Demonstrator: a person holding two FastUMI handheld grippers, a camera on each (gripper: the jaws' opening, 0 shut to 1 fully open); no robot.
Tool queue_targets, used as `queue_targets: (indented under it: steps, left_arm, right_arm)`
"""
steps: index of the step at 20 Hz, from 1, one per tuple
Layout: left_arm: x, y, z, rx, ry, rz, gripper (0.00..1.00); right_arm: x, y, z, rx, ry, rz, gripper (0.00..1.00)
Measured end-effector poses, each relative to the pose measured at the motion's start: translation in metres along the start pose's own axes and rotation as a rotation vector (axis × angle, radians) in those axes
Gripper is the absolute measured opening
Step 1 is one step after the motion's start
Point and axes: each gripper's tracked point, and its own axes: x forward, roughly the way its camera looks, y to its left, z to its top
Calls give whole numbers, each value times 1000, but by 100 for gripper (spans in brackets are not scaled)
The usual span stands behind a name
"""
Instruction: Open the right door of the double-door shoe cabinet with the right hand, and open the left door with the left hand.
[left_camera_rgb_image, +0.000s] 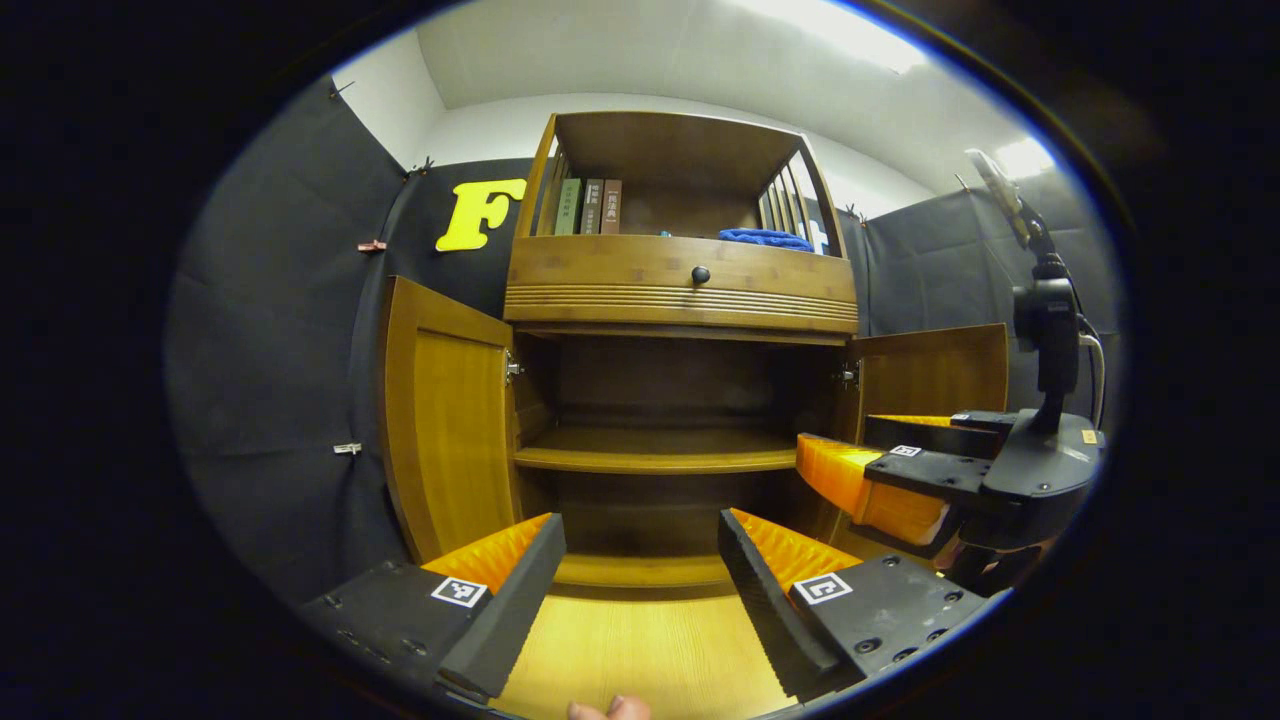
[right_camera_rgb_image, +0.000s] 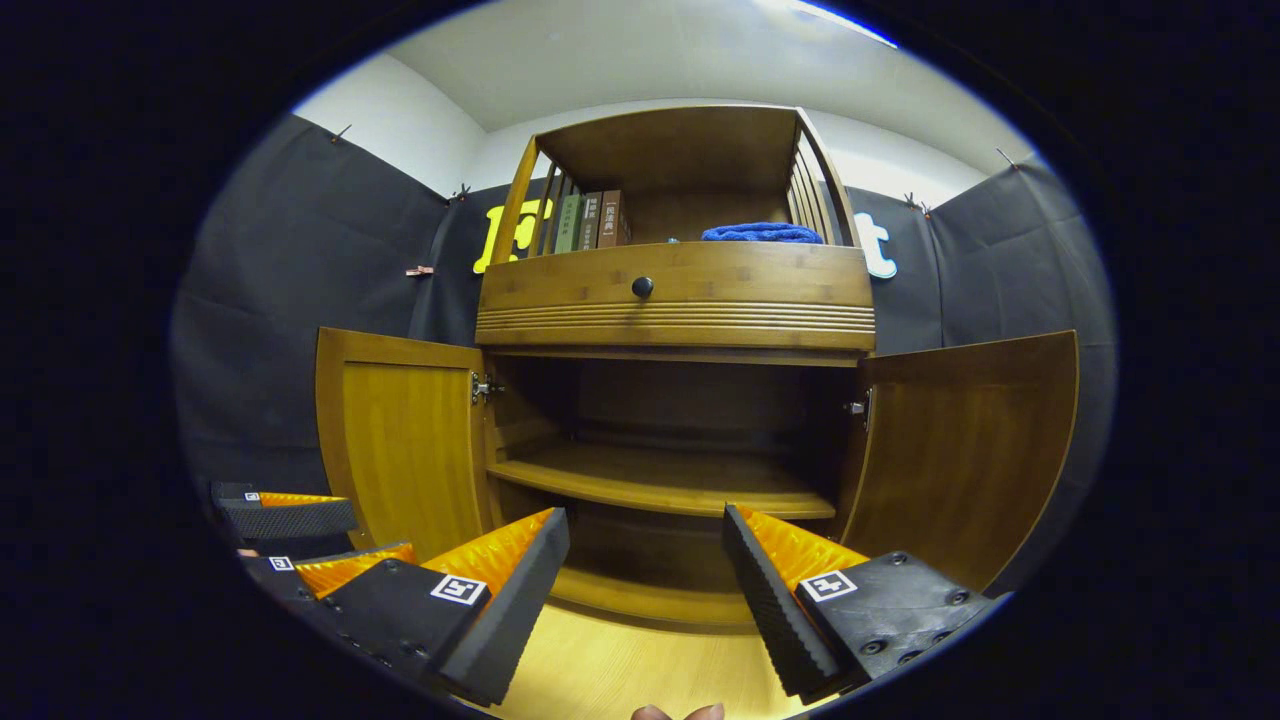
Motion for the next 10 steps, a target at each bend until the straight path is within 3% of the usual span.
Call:
queue_targets:
  steps: [10]
  left_arm:
    - [0,0,2,5,-4,-6,96]
  right_arm:
    - [-2,-1,0,9,-2,-8,98]
